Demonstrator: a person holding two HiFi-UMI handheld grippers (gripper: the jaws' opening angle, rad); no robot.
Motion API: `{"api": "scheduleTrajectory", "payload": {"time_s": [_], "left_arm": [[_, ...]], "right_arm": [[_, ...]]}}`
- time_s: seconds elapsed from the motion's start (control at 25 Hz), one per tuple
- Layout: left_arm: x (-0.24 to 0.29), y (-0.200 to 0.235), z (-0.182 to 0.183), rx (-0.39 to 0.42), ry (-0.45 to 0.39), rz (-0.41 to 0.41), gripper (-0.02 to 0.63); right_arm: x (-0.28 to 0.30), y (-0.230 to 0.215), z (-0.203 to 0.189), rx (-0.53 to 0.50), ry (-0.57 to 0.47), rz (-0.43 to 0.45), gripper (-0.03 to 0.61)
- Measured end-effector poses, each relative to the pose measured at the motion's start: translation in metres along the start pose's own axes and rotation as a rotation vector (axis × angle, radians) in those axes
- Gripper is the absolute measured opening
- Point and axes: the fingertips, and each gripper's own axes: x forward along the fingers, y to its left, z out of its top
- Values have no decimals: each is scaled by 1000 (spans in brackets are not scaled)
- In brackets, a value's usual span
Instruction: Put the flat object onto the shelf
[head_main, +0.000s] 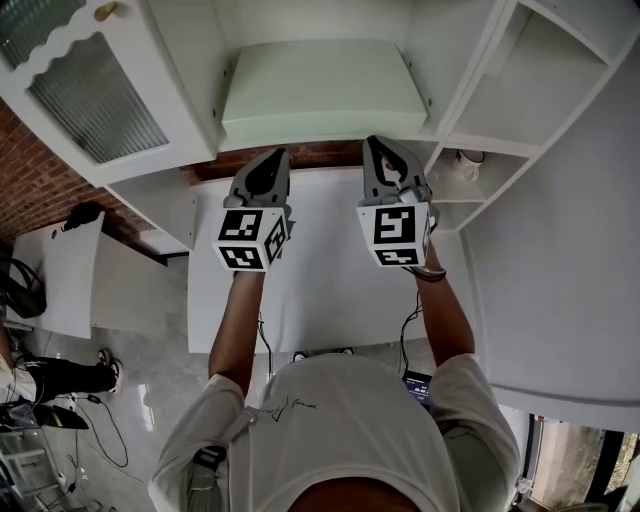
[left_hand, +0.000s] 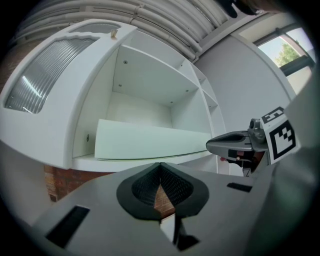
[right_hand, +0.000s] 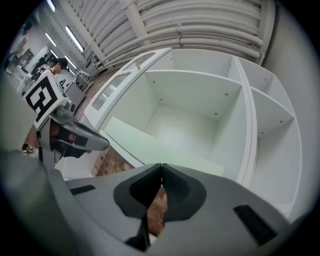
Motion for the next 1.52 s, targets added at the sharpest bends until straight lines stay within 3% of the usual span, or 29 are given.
{"api": "scheduleTrajectory", "payload": {"time_s": [0.4,1.2,1.52], "left_arm": [[-25,-12,-29,-64,50,-7,14],[-86,-42,-67,-132,119,-33,14],[-106,-52,-101,-162,186,-53,14]], "right_arm": [[-26,3,-24,236,44,92,29],[-91,57,-60,362,185,207,29],[-114,84,-88,382,273,267,29]]}}
